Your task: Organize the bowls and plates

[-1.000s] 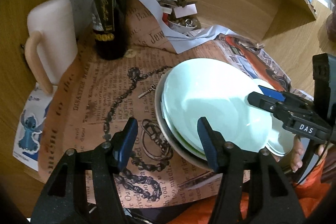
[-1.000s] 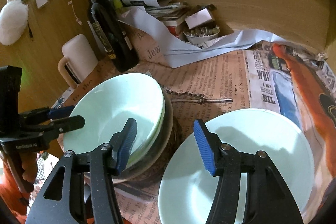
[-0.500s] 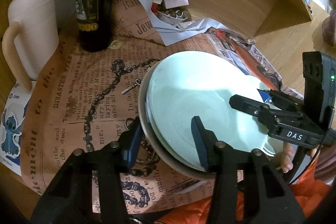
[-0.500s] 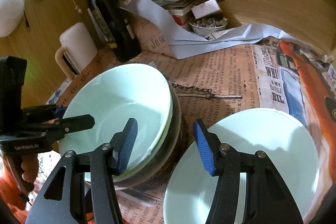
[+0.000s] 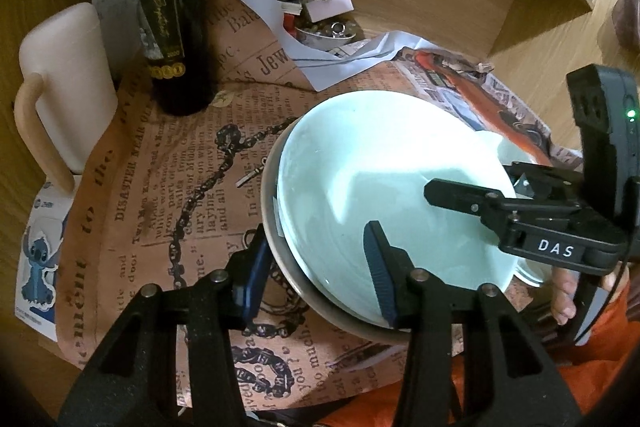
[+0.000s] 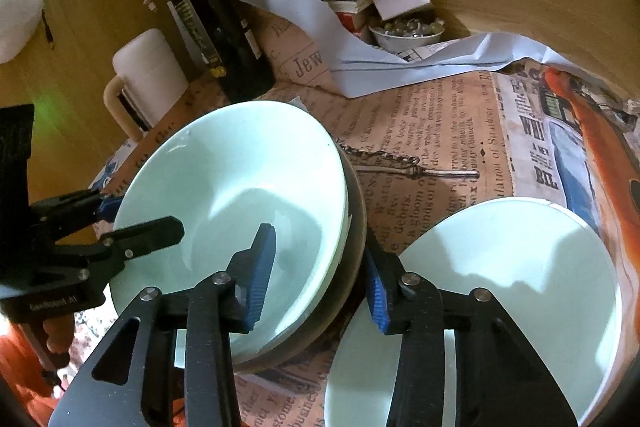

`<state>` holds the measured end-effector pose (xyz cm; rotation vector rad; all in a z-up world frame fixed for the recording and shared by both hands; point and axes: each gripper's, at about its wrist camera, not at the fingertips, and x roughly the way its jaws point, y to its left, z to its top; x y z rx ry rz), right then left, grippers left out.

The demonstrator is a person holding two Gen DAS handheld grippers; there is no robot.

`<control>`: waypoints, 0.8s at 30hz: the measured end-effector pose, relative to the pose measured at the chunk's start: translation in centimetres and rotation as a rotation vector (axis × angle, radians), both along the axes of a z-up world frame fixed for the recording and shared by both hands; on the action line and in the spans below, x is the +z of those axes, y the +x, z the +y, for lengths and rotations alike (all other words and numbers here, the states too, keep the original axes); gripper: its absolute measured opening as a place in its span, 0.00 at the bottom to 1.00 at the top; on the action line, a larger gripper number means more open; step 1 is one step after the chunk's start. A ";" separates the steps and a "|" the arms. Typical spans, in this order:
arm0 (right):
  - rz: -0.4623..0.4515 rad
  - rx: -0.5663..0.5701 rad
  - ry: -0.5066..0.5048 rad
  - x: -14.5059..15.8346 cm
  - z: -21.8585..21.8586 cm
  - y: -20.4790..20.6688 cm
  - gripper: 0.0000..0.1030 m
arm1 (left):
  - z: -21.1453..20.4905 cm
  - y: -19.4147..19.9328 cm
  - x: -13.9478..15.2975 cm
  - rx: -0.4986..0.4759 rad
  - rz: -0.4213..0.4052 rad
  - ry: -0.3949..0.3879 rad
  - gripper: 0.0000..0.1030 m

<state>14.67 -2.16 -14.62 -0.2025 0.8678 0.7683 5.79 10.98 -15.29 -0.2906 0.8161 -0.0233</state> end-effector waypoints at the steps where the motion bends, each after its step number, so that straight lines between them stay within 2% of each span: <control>1: -0.003 -0.008 0.006 0.0 0.0 0.0 0.35 | 0.0 0.0 0.0 0.006 0.000 0.002 0.45; 14: -0.030 -0.069 0.031 0.2 0.1 -0.6 0.34 | 0.1 -0.1 0.3 0.072 -0.010 -0.033 0.45; 24: -0.024 -0.073 0.059 0.6 0.0 -0.6 0.34 | 0.2 -0.4 1.2 0.098 -0.032 -0.032 0.45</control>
